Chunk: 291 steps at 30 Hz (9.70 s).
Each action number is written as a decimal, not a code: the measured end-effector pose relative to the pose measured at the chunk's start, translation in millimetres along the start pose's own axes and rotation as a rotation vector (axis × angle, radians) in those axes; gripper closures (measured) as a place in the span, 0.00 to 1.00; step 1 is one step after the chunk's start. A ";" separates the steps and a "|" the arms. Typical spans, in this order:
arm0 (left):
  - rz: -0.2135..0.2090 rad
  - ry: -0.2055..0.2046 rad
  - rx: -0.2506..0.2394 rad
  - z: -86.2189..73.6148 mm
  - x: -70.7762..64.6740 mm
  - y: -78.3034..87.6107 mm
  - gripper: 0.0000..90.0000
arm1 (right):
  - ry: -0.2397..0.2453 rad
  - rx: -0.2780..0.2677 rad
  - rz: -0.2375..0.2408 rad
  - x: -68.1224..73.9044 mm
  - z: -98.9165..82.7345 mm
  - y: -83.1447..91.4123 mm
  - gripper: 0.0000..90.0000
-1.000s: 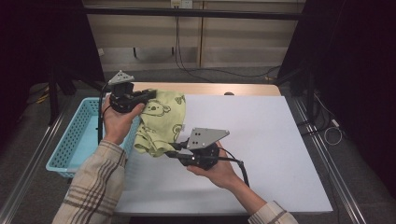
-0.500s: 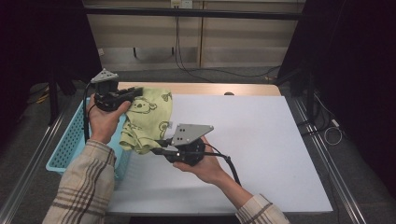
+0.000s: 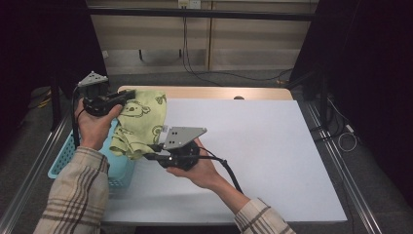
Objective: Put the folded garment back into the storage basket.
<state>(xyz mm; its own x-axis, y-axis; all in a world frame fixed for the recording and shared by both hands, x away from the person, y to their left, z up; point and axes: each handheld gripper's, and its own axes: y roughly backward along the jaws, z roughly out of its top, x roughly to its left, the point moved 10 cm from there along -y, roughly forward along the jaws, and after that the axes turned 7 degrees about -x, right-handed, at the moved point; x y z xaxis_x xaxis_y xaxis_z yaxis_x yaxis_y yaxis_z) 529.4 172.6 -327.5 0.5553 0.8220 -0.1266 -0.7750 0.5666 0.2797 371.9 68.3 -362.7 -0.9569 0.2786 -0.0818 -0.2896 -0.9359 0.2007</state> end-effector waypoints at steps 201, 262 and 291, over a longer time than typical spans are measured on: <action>0.345 0.052 0.203 -106.6 144.8 5.6 0.16 | -0.122 0.155 0.066 -22.9 -55.7 -128.2 0.37; 0.189 -0.078 -0.069 -89.8 30.2 81.7 0.04 | -0.157 0.003 -0.348 -71.4 -58.8 -21.8 0.04; 0.162 -0.097 -0.135 -108.6 -20.3 109.7 0.04 | -0.153 -0.025 -0.548 -74.6 -76.5 91.7 0.04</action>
<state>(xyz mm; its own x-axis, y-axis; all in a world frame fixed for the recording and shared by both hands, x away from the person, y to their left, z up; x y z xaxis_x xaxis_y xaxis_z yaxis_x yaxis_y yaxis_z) 400.3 224.2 -397.6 0.4412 0.8974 0.0034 -0.8863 0.4351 0.1587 418.2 -54.8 -412.8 -0.6599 0.7510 -0.0244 -0.7455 -0.6504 0.1458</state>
